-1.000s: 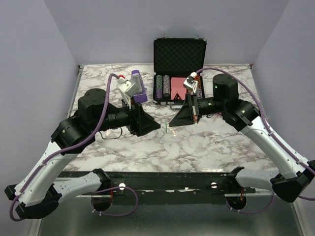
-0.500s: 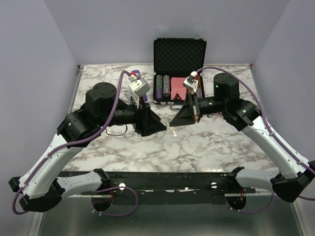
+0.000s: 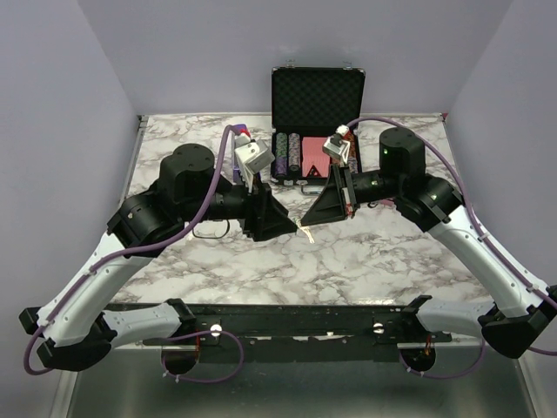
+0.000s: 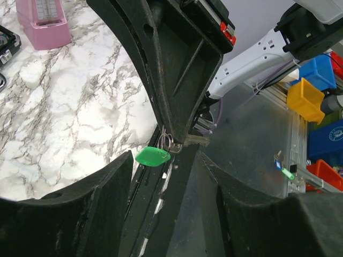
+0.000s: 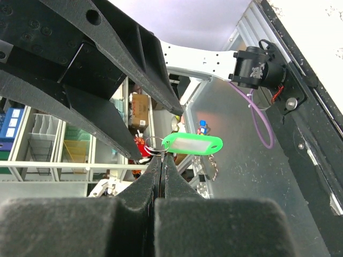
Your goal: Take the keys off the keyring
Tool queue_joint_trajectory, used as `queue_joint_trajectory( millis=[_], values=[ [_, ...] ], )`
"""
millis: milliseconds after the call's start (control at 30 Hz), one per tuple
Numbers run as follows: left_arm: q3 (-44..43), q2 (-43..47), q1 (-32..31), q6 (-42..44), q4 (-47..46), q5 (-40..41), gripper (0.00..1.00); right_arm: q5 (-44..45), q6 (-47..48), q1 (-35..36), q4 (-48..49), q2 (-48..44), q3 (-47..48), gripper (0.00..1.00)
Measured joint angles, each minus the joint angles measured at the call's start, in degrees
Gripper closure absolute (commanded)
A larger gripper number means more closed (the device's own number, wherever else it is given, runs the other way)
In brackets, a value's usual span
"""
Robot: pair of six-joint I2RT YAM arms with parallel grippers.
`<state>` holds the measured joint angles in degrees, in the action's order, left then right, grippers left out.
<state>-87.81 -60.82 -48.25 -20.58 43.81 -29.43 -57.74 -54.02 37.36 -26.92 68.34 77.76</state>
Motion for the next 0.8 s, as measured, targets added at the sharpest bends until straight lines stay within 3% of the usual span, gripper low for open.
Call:
queue_joint_trajectory(
  millis=[133,467,800],
  values=[
    [-1.0,-1.4,-0.6,0.4,0.0,0.0,0.45,-0.2,0.0,0.2,0.0,0.0,0.0,0.99],
    [-1.7,-2.6,-1.4,1.3,0.0,0.0,0.71,-0.7,0.0,0.6,0.0,0.0,0.1,0.99],
    [-2.4,-2.8,-1.7,1.5,0.1,-0.9,0.87,-1.6,-0.2,0.6,1.2,-0.2,0.1,0.99]
  ],
)
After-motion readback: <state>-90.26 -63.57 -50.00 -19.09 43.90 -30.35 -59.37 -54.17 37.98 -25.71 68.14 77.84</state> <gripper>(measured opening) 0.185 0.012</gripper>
